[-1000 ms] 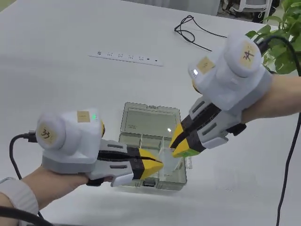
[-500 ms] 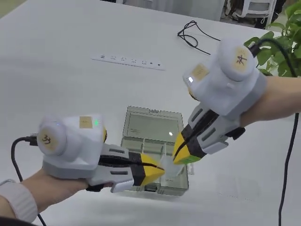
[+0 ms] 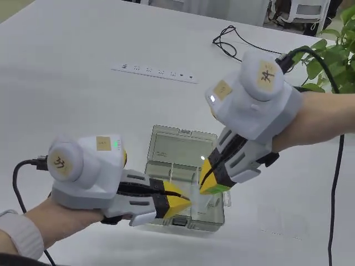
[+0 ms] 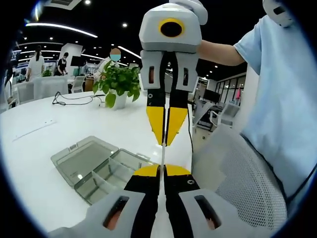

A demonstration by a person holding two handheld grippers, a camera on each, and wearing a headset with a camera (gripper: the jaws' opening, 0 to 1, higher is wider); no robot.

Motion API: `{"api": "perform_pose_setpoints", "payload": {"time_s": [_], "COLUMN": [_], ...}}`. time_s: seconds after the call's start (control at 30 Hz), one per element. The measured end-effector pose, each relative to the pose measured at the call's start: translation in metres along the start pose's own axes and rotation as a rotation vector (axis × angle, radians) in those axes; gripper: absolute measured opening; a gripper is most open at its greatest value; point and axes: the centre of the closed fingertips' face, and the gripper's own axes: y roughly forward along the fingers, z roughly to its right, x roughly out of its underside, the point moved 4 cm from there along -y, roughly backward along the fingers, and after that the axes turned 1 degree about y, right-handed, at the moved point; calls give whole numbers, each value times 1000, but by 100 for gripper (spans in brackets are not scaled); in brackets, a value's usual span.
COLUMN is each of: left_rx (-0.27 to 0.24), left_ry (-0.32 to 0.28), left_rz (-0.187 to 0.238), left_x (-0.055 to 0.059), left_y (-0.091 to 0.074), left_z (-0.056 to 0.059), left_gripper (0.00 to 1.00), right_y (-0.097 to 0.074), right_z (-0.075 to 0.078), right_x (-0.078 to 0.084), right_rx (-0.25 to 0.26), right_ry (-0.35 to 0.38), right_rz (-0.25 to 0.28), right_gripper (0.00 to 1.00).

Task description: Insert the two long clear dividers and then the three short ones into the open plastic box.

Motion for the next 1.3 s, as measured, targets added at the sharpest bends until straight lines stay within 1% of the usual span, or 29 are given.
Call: {"api": "perform_pose_setpoints", "payload": {"time_s": [0.03, 0.07, 0.1, 0.23, 0.27, 0.3, 0.33, 0.4, 0.47, 0.5, 0.63, 0.8, 0.83, 0.87, 0.9, 1.03, 1.3], "left_rx": [-7, -27, -40, -89, -105, -116, -123, -154, -182, -199, -227, -279, -300, -311, -324, -344, -355], "left_ry": [2, -7, -14, -8, -22, -25, -15, -22, -15, -16, -14, -26, -33, -36, -40, -53, -68], "left_rz": [6, 11, 3, -17, -25, -29, -26, -36, -33, -38, -60, -64, -67, -68, -69, -77, -79], "left_x": [0, 0, 1, 7, 10, 12, 12, 15, 17, 18, 24, 29, 30, 31, 32, 36, 41], "left_y": [-1, -3, -3, -8, -10, -12, -13, -16, -20, -22, -27, -36, -38, -39, -40, -47, -53], "left_z": [-1, -4, -5, -11, -13, -15, -17, -21, -24, -27, -31, -37, -39, -40, -41, -43, -42], "left_gripper": [1, 6, 11, 28, 34, 38, 40, 48, 57, 60, 68, 88, 92, 98, 100, 100, 100], "right_y": [0, 0, 0, 0, 1, 1, 3, 5, 7, 8, 12, 17, 17, 18, 19, 26, 36], "right_z": [3, 5, 6, 15, 17, 18, 19, 22, 25, 26, 35, 46, 49, 51, 52, 59, 64], "right_x": [-2, -2, -3, -6, -6, -7, -7, -8, -10, -10, -13, -16, -17, -17, -18, -20, -20], "right_rx": [7, 9, 15, 31, 30, 34, 36, 41, 48, 51, 71, 103, 110, 117, 119, 127, 130], "right_ry": [7, 19, 19, 45, 48, 52, 54, 55, 64, 64, 101, 120, 125, 122, 125, 134, 138], "right_rz": [7, 8, 16, 30, 32, 37, 35, 34, 35, 38, 42, 52, 55, 59, 61, 77, 77], "right_gripper": [2, 2, 2, 2, 2, 2, 2, 2, 2, 2, 2, 2, 2, 2, 2, 2, 2]}}
